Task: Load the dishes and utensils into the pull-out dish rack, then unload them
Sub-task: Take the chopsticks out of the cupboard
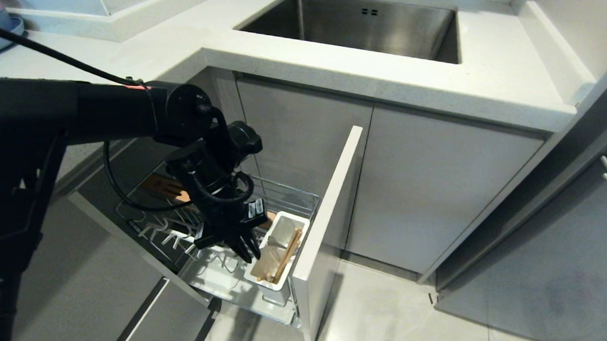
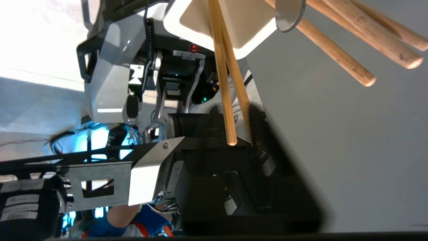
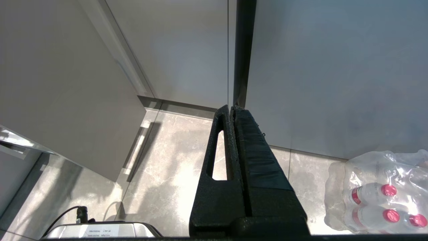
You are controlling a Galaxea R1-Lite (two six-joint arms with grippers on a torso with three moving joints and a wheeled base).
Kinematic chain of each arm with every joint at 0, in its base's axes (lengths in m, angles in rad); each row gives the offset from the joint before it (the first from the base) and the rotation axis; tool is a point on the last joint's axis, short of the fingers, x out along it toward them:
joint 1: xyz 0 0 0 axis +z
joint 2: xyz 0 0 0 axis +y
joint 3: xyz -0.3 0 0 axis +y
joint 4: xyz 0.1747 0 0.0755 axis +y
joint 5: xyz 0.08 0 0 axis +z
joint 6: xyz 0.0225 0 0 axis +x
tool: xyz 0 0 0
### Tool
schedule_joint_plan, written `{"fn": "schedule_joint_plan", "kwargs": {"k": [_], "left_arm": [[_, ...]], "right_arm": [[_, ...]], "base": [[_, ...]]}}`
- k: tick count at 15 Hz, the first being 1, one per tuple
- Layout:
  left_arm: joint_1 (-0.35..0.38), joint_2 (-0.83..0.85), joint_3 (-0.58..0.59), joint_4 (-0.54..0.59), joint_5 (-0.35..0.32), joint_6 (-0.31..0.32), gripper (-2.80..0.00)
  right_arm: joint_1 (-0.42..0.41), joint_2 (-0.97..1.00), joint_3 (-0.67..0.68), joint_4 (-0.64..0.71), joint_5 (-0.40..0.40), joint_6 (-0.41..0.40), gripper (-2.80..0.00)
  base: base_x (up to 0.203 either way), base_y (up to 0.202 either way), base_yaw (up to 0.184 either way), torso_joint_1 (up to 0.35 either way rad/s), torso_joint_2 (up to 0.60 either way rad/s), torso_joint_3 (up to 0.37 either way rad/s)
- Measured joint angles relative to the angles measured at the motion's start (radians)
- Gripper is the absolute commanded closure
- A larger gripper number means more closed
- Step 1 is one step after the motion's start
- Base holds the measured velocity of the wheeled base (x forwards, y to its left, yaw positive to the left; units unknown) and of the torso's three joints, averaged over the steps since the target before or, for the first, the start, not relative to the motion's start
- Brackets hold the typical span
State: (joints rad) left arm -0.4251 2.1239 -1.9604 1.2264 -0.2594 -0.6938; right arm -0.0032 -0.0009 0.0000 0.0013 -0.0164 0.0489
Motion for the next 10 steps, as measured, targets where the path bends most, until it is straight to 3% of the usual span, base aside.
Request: {"fn": "schedule_joint_plan", "kwargs": {"k": [10], "left_arm": [[0.001, 0.042, 0.000, 0.015, -0.031, -0.006, -2.80]], "right_arm": [[0.000, 0.000, 0.000, 0.000, 0.000, 0.000, 0.00]], "base": [[0.000, 0.000, 0.000, 0.000, 0.00, 0.000]]}}
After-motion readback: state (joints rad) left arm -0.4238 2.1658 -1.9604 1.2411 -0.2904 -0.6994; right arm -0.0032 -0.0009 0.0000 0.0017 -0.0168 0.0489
